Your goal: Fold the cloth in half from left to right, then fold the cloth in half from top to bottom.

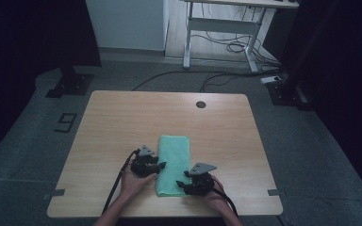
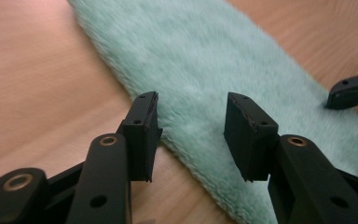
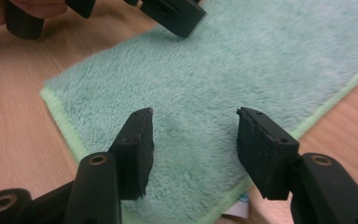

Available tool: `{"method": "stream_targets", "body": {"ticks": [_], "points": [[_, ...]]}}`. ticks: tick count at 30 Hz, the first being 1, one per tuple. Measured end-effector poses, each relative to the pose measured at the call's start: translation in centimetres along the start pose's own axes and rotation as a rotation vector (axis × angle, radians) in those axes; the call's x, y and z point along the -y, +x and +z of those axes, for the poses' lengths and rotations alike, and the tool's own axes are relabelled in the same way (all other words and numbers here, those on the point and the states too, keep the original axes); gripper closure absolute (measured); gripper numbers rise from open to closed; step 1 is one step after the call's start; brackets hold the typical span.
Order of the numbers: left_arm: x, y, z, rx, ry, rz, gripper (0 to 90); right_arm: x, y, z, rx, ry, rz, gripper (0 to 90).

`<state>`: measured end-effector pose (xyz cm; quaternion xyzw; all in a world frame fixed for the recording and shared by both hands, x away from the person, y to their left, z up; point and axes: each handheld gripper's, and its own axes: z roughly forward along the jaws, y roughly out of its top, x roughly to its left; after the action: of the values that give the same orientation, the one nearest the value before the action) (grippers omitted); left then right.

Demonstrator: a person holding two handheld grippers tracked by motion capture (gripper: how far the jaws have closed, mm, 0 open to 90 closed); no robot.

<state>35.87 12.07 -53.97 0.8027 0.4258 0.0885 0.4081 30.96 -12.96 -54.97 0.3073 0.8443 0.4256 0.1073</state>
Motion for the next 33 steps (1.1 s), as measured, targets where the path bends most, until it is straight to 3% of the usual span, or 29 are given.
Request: {"method": "stream_targets", "body": {"ticks": [9,22,30,33], "points": [[-1.0,0.7,-1.0,-0.021,-0.024,0.007,54.0,-0.7,-1.0,-1.6,0.011,-0.08,0.033,45.8],[-2.4,1.8,-0.8,-0.023,-0.035,0.009,48.9,-1.5,-1.7,-1.5,0.037,-0.089,0.027,45.2],[-4.3,3.1,0.8,-0.041,-0.022,0.012,45.0,-3.0,-4.1,0.1,0.062,-0.07,0.055,44.7],[-4.9,3.7,1.4,-0.046,-0.011,0.001,44.0,-3.7,-5.7,0.7,0.074,-0.069,0.088,44.2]]}}
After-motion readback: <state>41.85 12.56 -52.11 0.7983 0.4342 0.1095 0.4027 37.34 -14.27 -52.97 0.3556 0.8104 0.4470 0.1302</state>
